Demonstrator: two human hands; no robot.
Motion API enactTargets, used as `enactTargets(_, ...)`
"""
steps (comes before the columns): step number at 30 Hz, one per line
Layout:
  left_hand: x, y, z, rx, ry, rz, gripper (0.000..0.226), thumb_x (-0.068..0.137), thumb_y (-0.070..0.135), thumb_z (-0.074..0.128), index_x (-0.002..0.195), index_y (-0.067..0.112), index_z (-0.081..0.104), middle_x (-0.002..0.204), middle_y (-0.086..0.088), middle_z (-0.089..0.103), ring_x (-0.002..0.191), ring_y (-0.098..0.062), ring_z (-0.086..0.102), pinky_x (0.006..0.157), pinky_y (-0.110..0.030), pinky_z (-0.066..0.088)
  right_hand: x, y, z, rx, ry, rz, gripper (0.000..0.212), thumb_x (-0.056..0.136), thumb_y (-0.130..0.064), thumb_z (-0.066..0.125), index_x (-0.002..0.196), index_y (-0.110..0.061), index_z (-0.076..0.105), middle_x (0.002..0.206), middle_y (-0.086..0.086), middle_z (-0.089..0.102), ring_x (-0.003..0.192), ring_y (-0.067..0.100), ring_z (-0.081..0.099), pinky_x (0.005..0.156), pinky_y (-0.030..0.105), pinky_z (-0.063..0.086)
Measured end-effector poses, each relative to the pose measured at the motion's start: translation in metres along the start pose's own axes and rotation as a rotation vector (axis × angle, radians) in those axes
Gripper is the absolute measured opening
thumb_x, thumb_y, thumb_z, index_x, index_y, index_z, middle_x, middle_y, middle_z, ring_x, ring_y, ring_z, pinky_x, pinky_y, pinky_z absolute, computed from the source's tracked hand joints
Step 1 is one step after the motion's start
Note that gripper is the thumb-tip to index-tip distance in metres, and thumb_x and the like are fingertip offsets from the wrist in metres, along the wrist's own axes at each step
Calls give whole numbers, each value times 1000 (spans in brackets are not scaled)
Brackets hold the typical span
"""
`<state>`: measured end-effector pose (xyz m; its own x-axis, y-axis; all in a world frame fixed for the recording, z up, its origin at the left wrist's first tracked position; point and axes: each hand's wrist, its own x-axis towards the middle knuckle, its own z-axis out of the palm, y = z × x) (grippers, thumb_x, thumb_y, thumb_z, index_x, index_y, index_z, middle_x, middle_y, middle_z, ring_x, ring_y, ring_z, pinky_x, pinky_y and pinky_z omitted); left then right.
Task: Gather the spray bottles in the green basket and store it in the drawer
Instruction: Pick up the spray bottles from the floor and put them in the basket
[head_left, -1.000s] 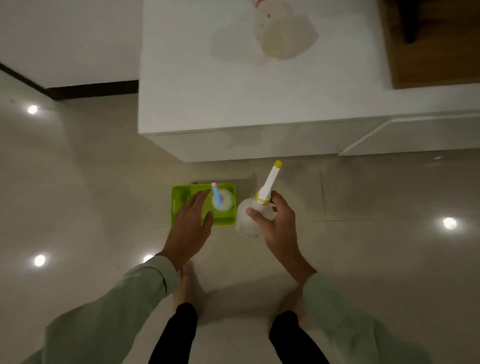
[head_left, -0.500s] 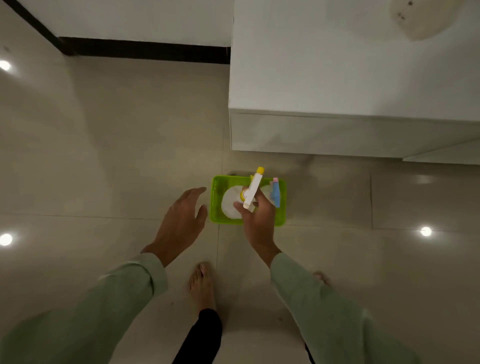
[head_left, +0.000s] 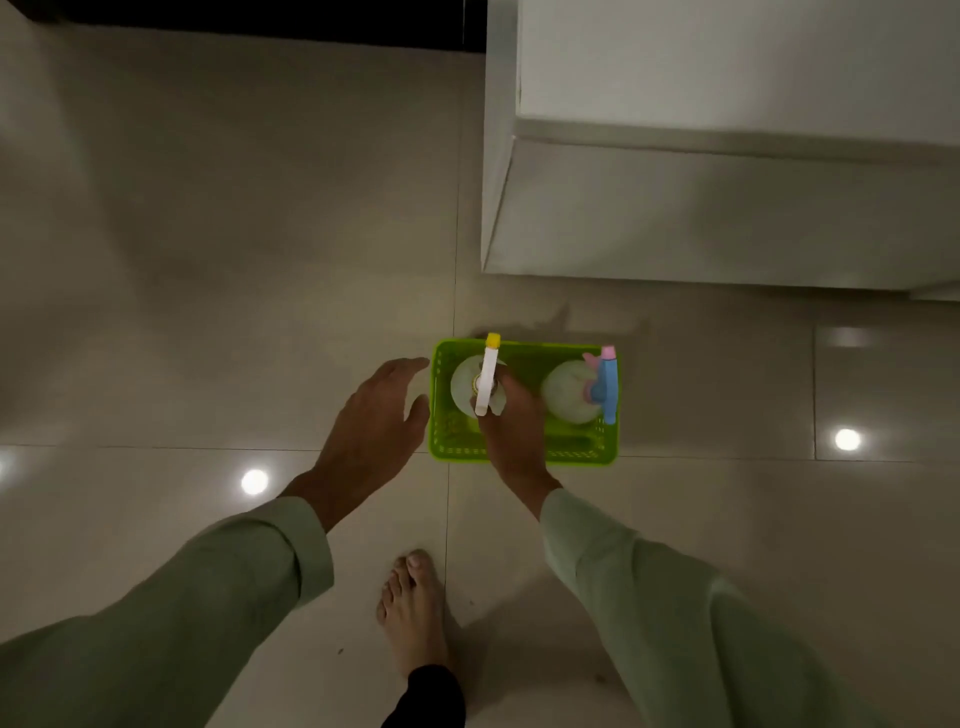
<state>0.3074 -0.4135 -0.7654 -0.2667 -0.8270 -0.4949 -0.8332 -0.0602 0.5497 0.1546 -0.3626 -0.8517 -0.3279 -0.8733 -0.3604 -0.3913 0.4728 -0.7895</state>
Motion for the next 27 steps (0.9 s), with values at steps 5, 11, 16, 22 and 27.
enactTargets(5, 0, 0, 3, 2, -19, -6, 46, 96, 20, 50, 142, 19, 44, 144, -1, 50, 128, -22, 51, 105, -43, 43, 6, 4, -5, -35, 38, 42, 33, 87, -2, 68, 119, -6, 65, 103, 11, 72, 90, 21, 64, 78, 22, 47)
enactTargets(11, -19, 28, -9, 13, 2, 13, 47, 95, 16, 51, 142, 18, 44, 144, -1, 50, 127, -21, 52, 103, -39, 42, -18, -11, -44, 4, -144, 48, 68, 79, 2, 64, 144, -7, 46, 135, 11, 61, 125, 24, 56, 108, 39, 45)
enactTargets(16, -45, 90, -26, 20, 47, 68, 46, 92, 12, 54, 137, 19, 48, 138, -1, 54, 121, -23, 56, 96, -37, 45, -55, -47, -105, 42, -251, -81, 70, 90, -30, 66, 148, -2, 40, 148, 14, 50, 135, 21, 47, 113, 41, 39)
enactTargets(22, -67, 208, -47, 3, 103, 192, 47, 91, 12, 56, 138, 16, 49, 141, -3, 53, 126, -24, 53, 103, -38, 44, -67, -106, -233, 190, -62, -91, 63, 85, -16, 69, 144, -9, 48, 143, 3, 55, 132, 20, 54, 110, 41, 44)
enactTargets(27, -68, 314, -68, -7, 167, 268, 47, 93, 14, 54, 140, 18, 47, 143, 0, 50, 128, -20, 51, 105, -31, 41, -53, -143, -356, 209, 83, -101, 62, 87, -7, 73, 144, -16, 51, 145, -3, 56, 135, 10, 51, 111, 45, 44)
